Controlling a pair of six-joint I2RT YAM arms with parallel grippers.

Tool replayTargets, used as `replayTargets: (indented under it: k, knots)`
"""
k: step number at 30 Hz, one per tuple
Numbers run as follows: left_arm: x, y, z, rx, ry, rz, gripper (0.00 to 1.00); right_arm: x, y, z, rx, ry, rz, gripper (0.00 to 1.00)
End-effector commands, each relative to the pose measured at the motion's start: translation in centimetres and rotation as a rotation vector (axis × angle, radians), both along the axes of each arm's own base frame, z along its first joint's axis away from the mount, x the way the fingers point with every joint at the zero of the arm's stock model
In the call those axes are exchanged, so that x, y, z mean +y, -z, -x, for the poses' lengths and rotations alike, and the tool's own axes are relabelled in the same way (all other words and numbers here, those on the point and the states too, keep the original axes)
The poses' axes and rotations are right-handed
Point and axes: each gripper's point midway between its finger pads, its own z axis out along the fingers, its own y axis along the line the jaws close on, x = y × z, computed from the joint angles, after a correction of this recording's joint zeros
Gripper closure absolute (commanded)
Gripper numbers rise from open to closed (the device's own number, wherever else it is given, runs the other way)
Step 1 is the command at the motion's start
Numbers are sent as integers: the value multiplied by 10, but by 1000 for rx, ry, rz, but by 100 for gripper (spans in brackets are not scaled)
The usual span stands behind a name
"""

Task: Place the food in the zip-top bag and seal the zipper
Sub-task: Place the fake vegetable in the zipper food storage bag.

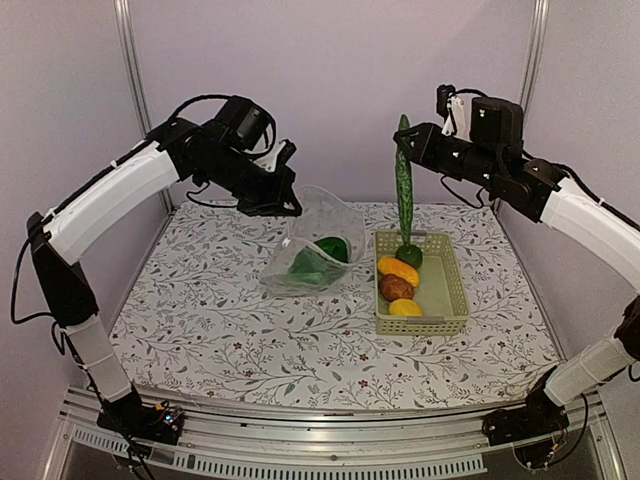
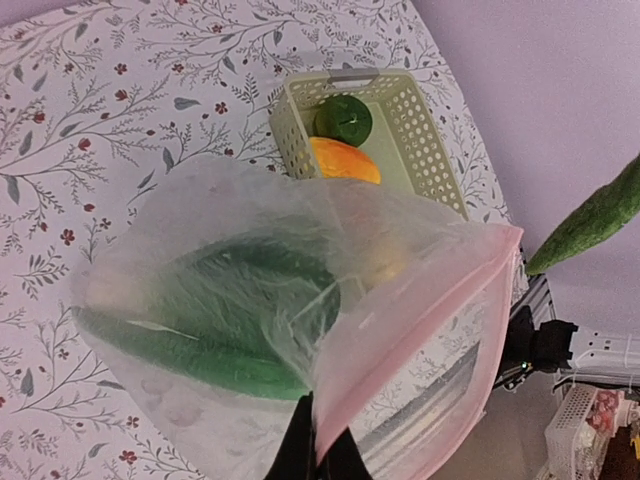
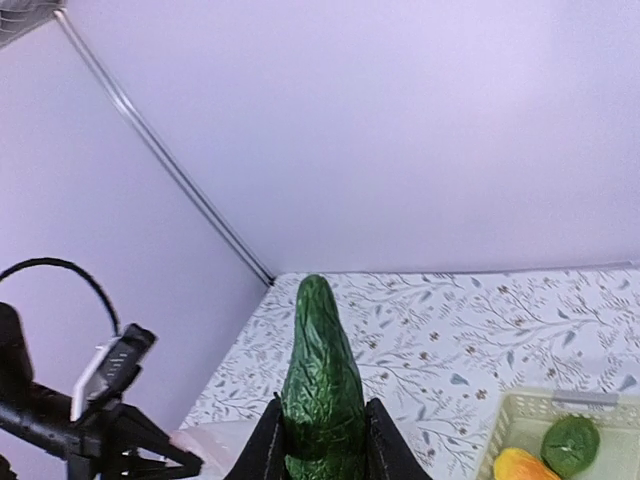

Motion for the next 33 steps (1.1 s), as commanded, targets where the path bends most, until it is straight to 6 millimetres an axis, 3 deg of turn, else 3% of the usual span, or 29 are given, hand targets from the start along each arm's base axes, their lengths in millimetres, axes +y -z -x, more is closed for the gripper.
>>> replayTargets:
  k: [1,6,10,18,22,24,26,29,33]
  knots:
    - [-14,-13,-5,26,20,90,100,28,-83,37,-309,-161,-161,100]
    - [-10,-11,-10,46,13,105,100,64,-120,71,-484,-327,-245,100]
    - [-4,-8,-17,63,1,114,100,88,-125,90,-598,-415,-274,100]
    - [11,-13,-24,82,-33,136,100,131,-88,100,-626,-530,-328,100]
    - [21,-13,-25,101,-49,130,100,144,-55,90,-581,-544,-406,100]
    - [26,-14,-24,104,-52,129,100,153,-34,83,-539,-552,-427,89]
    - [32,-14,-25,102,-60,127,100,166,-12,78,-482,-567,-428,72]
    - [37,-14,-25,99,-63,126,100,173,1,77,-440,-587,-410,41]
    - [41,-12,-24,78,-63,122,100,173,-9,85,-435,-621,-299,33]
